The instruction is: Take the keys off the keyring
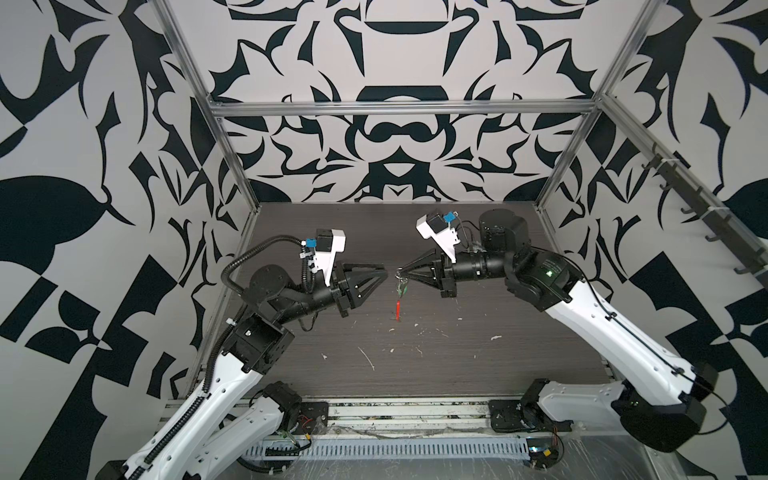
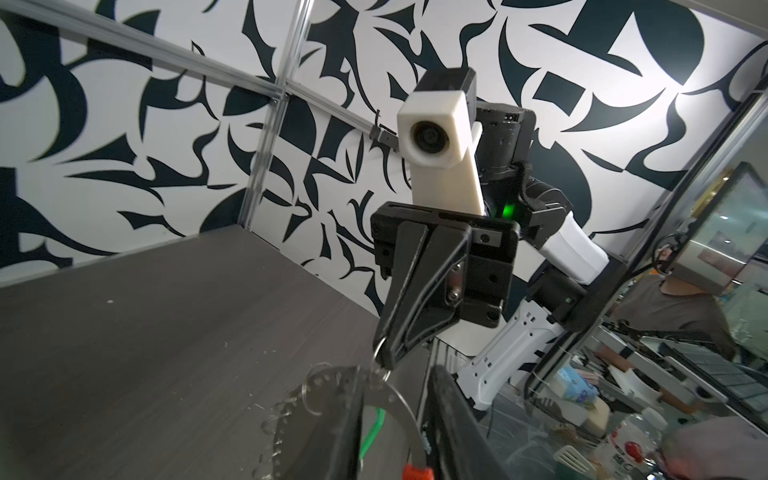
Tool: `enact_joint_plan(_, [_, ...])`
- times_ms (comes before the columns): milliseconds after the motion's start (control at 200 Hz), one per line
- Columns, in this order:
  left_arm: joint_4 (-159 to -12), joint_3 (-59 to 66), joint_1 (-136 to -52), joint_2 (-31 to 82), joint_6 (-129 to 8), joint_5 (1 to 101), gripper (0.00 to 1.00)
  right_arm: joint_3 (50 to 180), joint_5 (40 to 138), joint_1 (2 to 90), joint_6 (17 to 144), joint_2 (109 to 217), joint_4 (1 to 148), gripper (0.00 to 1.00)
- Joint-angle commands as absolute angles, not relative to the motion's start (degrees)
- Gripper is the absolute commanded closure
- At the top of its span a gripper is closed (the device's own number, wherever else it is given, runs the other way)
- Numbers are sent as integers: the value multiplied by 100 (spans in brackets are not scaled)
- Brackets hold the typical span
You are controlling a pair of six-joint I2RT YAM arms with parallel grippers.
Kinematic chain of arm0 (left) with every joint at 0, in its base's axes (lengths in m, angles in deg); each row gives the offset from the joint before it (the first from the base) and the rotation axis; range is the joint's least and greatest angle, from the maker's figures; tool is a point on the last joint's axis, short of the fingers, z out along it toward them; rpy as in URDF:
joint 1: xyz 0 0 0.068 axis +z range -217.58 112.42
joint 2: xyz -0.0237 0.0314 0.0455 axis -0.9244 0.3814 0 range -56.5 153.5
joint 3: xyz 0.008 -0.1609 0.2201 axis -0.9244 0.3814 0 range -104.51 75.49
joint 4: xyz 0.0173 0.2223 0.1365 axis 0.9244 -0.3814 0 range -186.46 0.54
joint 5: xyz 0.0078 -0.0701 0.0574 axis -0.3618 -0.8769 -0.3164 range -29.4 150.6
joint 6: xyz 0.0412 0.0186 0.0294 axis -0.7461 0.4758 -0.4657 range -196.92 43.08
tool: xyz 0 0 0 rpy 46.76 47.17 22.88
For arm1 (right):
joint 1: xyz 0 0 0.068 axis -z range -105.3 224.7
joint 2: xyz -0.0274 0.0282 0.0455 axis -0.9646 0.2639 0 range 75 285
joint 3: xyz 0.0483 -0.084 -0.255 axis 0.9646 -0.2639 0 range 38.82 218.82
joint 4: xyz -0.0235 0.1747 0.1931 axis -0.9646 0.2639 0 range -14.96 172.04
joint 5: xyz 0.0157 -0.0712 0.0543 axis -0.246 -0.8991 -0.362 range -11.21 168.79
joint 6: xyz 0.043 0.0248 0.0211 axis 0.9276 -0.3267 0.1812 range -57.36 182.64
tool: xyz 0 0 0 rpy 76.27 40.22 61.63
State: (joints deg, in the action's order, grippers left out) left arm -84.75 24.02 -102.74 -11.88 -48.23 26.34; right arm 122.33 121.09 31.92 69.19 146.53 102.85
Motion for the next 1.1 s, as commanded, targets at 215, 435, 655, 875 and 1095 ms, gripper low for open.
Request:
enact_joint_plan(215, [-10089, 1664, -10273, -613, -5303, 1670, 67, 12962, 12264, 3173, 5980, 14876, 11469, 100])
enact_joint_plan(435, [-10395, 1567, -10271, -502, -5567, 1613, 69, 13193, 12448, 3160, 5878, 15012, 11702, 100])
enact_joint_plan(655, [-10596, 1438, -10268, -385, -5744, 1412, 76, 13348, 12504, 3133, 5791, 15115, 11886, 100])
enact_joint_plan(875, [-10730, 1375, -10273, -359, -5919, 1444, 79, 13524, 12510, 3032, 5679, 15247, 12092, 100])
enact_joint_plan(1095, [-10833, 1300, -10267, -333, -6057, 1479, 82, 13568, 12476, 2970, 5636, 15283, 12171, 100])
